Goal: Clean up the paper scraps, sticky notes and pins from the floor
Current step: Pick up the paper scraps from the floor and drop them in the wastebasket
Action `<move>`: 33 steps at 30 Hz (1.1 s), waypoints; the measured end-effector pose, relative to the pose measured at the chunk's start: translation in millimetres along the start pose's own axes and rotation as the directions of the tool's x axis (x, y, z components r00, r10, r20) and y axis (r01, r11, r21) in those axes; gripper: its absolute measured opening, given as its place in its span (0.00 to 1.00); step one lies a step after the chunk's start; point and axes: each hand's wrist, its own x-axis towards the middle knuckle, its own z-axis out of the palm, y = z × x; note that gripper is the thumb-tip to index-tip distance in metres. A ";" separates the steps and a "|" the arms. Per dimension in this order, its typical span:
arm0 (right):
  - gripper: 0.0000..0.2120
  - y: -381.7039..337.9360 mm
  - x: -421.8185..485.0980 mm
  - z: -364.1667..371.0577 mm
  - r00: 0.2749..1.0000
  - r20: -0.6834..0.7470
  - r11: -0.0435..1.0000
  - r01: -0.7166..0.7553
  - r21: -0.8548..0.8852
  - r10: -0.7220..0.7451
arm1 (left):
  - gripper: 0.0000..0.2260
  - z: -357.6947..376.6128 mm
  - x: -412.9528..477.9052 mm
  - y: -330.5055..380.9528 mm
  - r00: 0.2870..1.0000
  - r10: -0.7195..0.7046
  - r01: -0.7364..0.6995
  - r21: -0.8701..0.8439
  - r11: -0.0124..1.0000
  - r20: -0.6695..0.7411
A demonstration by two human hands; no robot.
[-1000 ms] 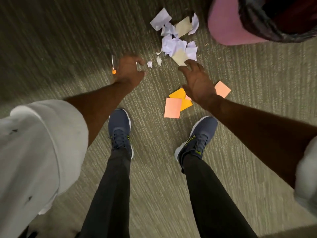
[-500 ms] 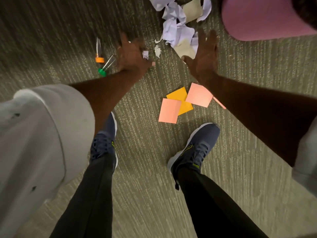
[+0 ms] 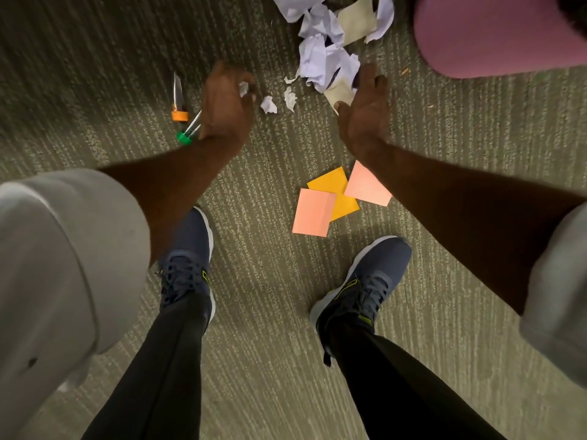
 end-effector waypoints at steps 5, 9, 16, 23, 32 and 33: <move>0.23 6.8 -10.6 -3.2 0.998 -0.001 0.995 0.065 0.076 -0.066 | 0.20 3.6 -14.8 11.0 0.985 0.146 -0.137 -0.092 0.986 0.096; 0.19 14.3 -24.2 -9.7 0.991 -0.057 0.972 0.130 0.194 -0.121 | 0.29 11.0 -20.9 20.8 0.913 0.257 -0.278 0.021 0.960 0.317; 0.19 26.7 -35.4 -18.4 0.985 -0.026 0.971 0.174 0.166 -0.172 | 0.10 26.0 -14.9 29.1 0.902 0.291 -0.342 0.119 0.932 0.318; 0.17 33.2 -57.8 -45.6 0.981 0.019 0.979 0.189 0.078 -0.191 | 0.07 4.1 -27.3 44.8 0.957 0.163 -0.202 0.145 0.969 0.242; 0.15 -5.0 -91.0 -122.5 0.982 0.002 0.977 0.188 0.098 -0.189 | 0.07 -69.5 -49.1 100.7 0.928 0.253 -0.296 0.126 0.947 0.275; 0.15 -11.0 -94.5 -133.7 0.984 -0.006 0.979 0.179 0.100 -0.179 | 0.08 -78.2 -49.7 110.1 0.924 0.260 -0.300 0.107 0.948 0.281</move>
